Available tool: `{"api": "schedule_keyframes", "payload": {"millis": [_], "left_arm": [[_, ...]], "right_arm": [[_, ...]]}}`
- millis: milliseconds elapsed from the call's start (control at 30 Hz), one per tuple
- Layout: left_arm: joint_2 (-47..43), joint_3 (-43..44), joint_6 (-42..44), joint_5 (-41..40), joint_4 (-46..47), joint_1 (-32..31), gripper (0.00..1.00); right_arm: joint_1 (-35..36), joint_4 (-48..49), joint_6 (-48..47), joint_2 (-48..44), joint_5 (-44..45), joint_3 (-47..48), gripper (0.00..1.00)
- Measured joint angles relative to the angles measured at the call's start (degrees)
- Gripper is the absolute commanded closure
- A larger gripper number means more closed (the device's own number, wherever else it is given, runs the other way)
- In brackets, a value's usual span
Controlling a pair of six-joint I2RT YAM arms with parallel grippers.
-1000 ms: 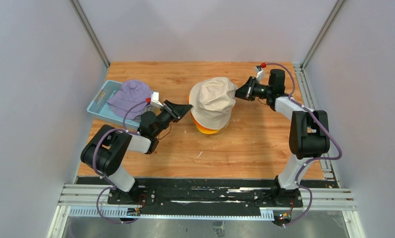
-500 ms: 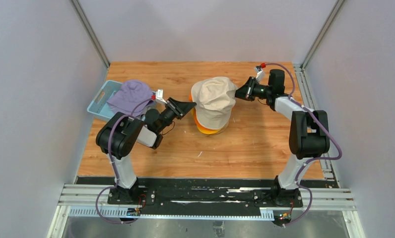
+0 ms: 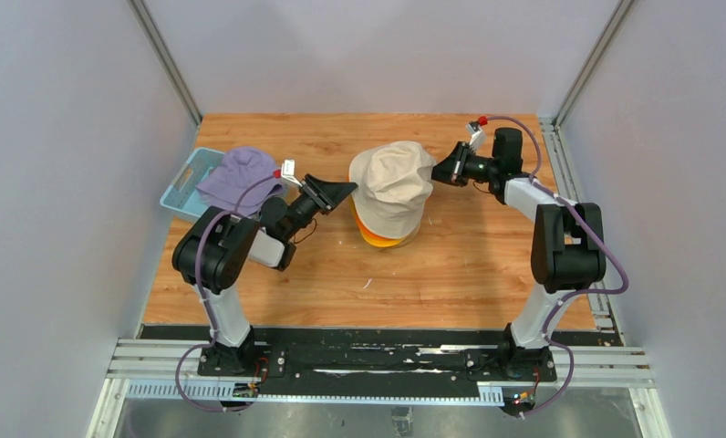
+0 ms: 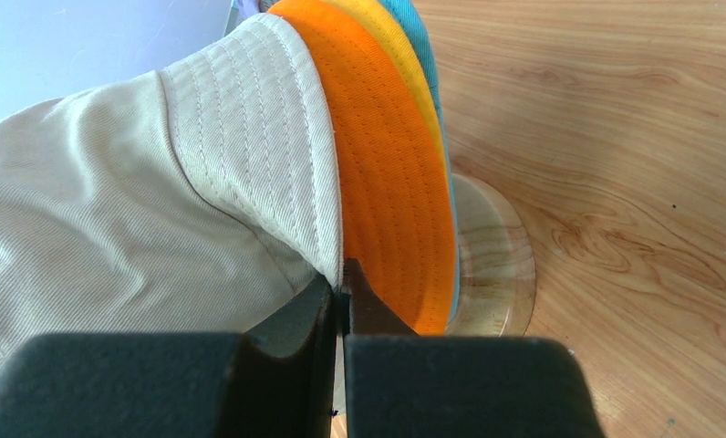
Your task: Stack the hats
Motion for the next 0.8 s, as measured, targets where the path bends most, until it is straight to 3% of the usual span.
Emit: {"api": "schedule_keyframes", "payload": {"millis": [800], "left_arm": [[1.16,5.64,-0.26,3.93,0.13,2.62,0.58]], "right_arm": [[0.26,0.0,-0.48,0.0,0.22,0.0,1.0]]}}
